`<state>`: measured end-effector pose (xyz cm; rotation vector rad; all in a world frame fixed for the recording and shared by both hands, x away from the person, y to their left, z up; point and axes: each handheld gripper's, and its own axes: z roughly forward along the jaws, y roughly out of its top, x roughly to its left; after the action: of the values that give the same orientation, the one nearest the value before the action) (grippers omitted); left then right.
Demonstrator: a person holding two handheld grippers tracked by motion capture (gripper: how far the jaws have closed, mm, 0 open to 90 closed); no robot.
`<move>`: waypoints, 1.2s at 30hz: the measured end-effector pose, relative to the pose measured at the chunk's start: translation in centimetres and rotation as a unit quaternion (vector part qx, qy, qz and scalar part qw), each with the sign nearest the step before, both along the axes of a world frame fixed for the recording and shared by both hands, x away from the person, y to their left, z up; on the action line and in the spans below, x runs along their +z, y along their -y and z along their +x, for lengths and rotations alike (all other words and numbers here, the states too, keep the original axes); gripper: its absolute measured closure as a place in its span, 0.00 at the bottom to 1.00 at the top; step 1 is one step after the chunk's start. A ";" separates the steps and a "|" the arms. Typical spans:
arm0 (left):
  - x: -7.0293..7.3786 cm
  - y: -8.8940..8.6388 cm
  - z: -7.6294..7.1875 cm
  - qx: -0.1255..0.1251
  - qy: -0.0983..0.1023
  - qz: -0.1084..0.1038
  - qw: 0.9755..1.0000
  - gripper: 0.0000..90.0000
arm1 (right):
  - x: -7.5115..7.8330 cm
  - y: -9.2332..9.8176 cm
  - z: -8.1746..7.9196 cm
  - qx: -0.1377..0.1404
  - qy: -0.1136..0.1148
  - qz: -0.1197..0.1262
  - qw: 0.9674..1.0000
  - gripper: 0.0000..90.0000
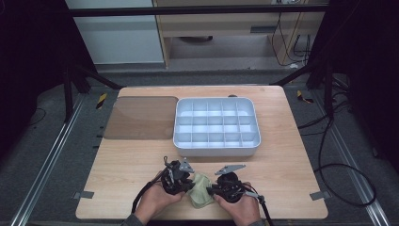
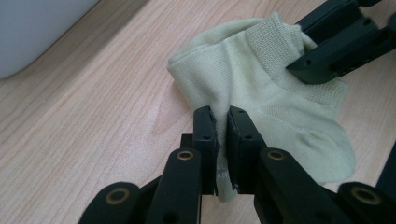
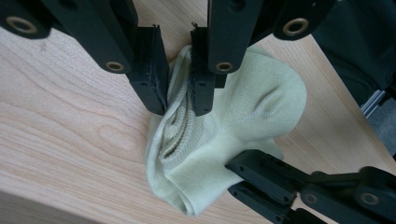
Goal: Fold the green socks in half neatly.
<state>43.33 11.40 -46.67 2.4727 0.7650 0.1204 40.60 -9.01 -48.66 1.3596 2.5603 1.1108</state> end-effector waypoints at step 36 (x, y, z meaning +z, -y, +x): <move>2.1 4.0 -2.5 -0.107 0.030 0.012 0.994 0.93 | -0.7 0.9 0.4 -0.014 -0.002 0.045 0.999 0.87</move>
<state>40.81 7.36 -44.54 2.5435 0.4714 0.1243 40.99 -9.88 -49.36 1.4130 2.5151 1.2352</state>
